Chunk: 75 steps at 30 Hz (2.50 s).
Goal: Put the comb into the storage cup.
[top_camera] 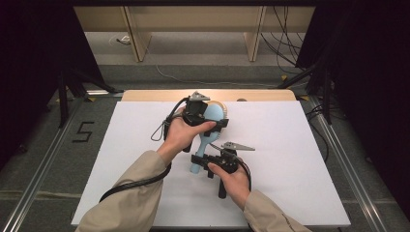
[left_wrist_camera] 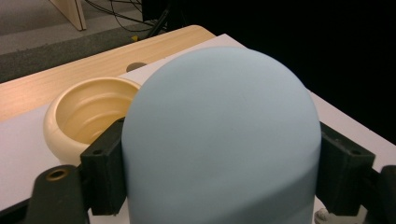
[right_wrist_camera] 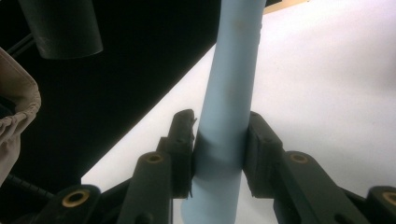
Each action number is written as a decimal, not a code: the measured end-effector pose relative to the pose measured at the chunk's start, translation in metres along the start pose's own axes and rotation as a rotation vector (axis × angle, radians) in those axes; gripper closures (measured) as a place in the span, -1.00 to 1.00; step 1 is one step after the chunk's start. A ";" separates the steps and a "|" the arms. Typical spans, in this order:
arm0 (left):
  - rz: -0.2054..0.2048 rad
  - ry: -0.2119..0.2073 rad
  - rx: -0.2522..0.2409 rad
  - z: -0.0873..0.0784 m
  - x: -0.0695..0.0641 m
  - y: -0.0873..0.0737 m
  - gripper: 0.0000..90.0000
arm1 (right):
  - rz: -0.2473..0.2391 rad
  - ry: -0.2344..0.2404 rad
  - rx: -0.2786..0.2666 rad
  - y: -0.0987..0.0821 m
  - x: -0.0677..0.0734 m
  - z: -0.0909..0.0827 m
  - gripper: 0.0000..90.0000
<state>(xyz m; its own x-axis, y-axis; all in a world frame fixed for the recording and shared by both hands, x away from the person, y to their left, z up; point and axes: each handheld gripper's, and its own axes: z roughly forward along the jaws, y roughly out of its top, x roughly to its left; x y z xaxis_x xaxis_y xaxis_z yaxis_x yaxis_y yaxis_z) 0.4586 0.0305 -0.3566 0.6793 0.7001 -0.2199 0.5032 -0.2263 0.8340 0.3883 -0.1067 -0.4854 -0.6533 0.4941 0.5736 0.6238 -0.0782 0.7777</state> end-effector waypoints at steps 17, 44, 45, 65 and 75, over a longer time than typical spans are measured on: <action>0.027 -0.009 -0.025 -0.003 -0.003 -0.001 -0.57 | -0.031 -0.020 -0.004 0.001 0.000 0.000 0.50; 0.070 0.076 -0.119 -0.014 -0.003 0.000 -0.56 | -0.166 -0.168 -0.057 0.018 -0.003 -0.010 -0.41; 0.072 0.081 -0.123 -0.014 -0.003 0.000 -0.56 | -0.177 -0.175 -0.062 0.019 -0.003 -0.011 -0.46; 0.071 0.199 -0.244 -0.015 0.008 -0.001 -0.57 | -0.350 -0.298 -0.073 0.028 -0.009 -0.038 -0.63; 0.063 0.221 -0.265 -0.013 0.011 -0.001 -0.57 | -0.362 -0.324 -0.078 0.032 -0.017 -0.054 -0.63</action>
<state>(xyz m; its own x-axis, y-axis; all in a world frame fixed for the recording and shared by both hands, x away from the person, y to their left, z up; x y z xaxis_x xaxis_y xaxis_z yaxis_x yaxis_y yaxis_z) 0.4583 0.0470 -0.3530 0.5581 0.8266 -0.0730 0.2880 -0.1104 0.9513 0.3966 -0.1643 -0.4561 -0.6474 0.7446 0.1626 0.3388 0.0900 0.9366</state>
